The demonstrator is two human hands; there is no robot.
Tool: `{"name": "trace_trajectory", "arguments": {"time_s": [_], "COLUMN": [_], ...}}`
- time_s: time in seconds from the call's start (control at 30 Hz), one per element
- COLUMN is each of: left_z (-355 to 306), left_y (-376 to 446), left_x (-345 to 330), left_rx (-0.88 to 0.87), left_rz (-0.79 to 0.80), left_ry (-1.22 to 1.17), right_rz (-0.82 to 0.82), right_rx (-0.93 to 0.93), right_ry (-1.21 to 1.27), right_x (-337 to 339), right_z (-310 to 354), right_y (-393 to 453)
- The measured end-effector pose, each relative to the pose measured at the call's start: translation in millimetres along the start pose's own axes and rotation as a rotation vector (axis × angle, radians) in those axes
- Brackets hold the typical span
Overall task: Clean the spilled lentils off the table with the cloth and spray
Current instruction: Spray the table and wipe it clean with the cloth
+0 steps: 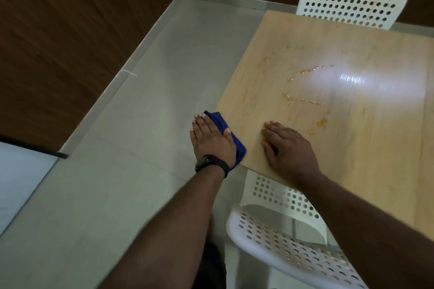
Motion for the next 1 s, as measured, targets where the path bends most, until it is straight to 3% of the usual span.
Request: {"name": "trace_trajectory", "arguments": {"time_s": [0.2, 0.47, 0.6, 0.87, 1.0], "left_z": [-4, -39, -68, -35, -55], "left_y": [0, 112, 161, 91, 137], "left_x": [2, 15, 21, 19, 20], "left_rx": [-0.318, -0.724, -0.747, -0.726, -0.743], "left_rz": [0.000, 0.031, 0.027, 0.054, 0.042], "left_ry": [0.107, 0.073, 0.047, 0.014, 0.000], "right_rz": [-0.064, -0.185, -0.186, -0.155, -0.152], "right_rx": [-0.095, -0.256, -0.374, -0.408, -0.411], "right_ry": [-0.026, 0.026, 0.021, -0.006, -0.025], "right_x": [1, -11, -10, -8, -16], "right_z": [18, 40, 17, 18, 18], "right_y": [19, 138, 186, 184, 186]}}
Point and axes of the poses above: each hand's wrist, its own y-axis towards the middle knuckle, its own x-axis out of the back of the hand, z = x × y, the point moved 9 cm from there along y, towards the middle knuckle, and after that the axes turned 12 degrees about -x, right-handed, at the moved point
